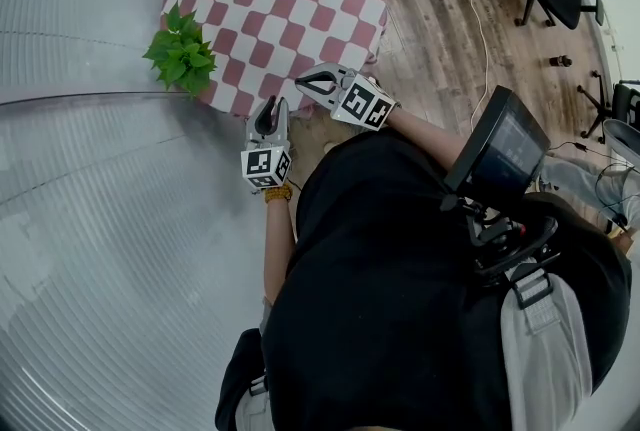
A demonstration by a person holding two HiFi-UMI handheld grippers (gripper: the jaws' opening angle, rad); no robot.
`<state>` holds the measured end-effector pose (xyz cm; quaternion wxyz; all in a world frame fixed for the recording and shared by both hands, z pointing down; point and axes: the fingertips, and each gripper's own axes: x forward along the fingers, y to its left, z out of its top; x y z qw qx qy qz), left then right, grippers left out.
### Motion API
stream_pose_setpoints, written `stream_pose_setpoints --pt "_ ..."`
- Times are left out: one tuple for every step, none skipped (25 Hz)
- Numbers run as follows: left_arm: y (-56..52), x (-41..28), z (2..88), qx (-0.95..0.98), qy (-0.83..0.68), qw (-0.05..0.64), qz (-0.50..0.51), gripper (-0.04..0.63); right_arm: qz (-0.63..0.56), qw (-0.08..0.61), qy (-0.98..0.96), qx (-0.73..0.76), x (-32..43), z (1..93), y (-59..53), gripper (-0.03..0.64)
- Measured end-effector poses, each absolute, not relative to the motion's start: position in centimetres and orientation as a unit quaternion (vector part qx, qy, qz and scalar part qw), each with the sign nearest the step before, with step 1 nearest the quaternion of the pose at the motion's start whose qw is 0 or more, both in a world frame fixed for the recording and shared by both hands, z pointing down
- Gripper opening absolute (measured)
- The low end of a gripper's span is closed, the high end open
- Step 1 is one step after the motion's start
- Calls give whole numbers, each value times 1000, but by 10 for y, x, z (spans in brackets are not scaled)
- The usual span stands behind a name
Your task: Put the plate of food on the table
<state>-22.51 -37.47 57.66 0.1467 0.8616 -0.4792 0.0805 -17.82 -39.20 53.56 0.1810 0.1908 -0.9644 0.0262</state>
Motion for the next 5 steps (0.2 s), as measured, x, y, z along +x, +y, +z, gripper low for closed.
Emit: stream_pose_setpoints --pt "-375 -226 577 861 -480 146 80 84 22 184 -964 189 -179 536 -392 9" --pt "-375 -227 577 862 -480 146 79 84 17 187 -964 186 -180 536 -391 9" --pt "-375 -228 577 862 -480 145 79 84 11 189 -965 183 -182 536 -390 9" --pt "-375 -228 577 862 -480 145 79 84 6 191 -965 180 -184 536 -388 9" --pt "-375 -229 577 862 -480 145 79 84 1 192 -965 177 -186 536 -387 9"
